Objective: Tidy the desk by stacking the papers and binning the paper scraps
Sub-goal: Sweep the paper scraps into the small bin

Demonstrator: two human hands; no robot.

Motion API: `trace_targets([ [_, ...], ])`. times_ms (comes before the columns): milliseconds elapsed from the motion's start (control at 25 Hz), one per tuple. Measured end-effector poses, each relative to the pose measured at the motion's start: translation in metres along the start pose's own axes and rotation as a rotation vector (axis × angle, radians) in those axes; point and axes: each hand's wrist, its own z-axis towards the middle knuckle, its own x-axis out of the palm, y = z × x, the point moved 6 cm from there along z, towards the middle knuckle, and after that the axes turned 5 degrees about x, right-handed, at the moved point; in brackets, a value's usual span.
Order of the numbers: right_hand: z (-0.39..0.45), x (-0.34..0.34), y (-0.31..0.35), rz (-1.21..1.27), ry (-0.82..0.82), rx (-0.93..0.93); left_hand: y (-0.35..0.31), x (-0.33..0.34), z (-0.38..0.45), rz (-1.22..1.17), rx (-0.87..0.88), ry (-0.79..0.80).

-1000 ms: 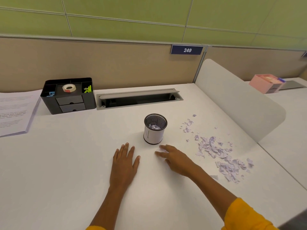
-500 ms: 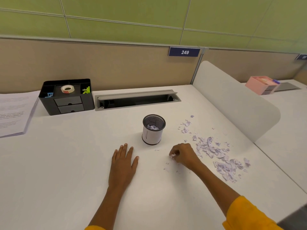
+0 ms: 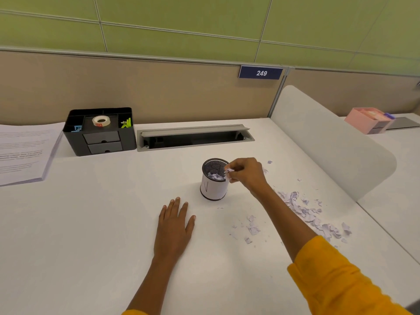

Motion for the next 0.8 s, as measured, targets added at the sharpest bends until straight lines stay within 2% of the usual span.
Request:
trace_targets([
  [240,0.009,0.004,0.001,0.06,-0.034,0.001,0.001,0.0,0.0,-0.003,-0.012,0.004],
  [480,-0.01,-0.027,-0.02,0.196,-0.11,-0.006,0.002,0.001,0.0,-0.004,-0.01,0.012],
  [560,-0.022,-0.033,-0.047,0.091,-0.102,0.045,0.003,0.002,0.001,-0.002,-0.007,0.01],
  [680,-0.039,-0.032,-0.095,-0.228,-0.035,0.163,0.003,0.005,0.001,-0.001,0.001,0.021],
  [800,-0.055,-0.02,-0.12,-0.526,0.039,0.132,0.003,0.005,0.001,0.007,0.014,0.001],
])
